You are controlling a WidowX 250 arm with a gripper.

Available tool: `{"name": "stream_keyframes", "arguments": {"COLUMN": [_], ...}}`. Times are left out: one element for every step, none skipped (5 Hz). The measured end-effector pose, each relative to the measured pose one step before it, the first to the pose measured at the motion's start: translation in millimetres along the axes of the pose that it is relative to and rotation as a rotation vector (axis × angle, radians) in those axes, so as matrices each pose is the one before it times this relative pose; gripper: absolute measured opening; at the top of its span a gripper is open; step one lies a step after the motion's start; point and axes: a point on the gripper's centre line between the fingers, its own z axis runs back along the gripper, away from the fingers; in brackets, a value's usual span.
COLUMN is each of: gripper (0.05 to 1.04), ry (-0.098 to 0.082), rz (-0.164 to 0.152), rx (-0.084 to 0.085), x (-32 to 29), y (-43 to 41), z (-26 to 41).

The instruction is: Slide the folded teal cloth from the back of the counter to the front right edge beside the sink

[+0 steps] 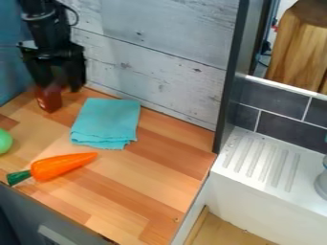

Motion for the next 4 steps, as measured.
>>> {"name": "stream_keyframes", "arguments": {"gripper": [1.005, 1.005, 1.005, 1.005], "ry": [0.0191, 0.0017, -0.0549, -0.0071], "rz": [0.0088, -0.0073, 0.0295, 0.0236], "rx": [0.0042, 0.0204, 0.0342, 0.0508], "x": [12.08, 11.14, 12.84, 4.20], "y": [-4.61, -6.29, 2.67, -1.69], "z": [-17.54, -19.72, -16.92, -18.18]}}
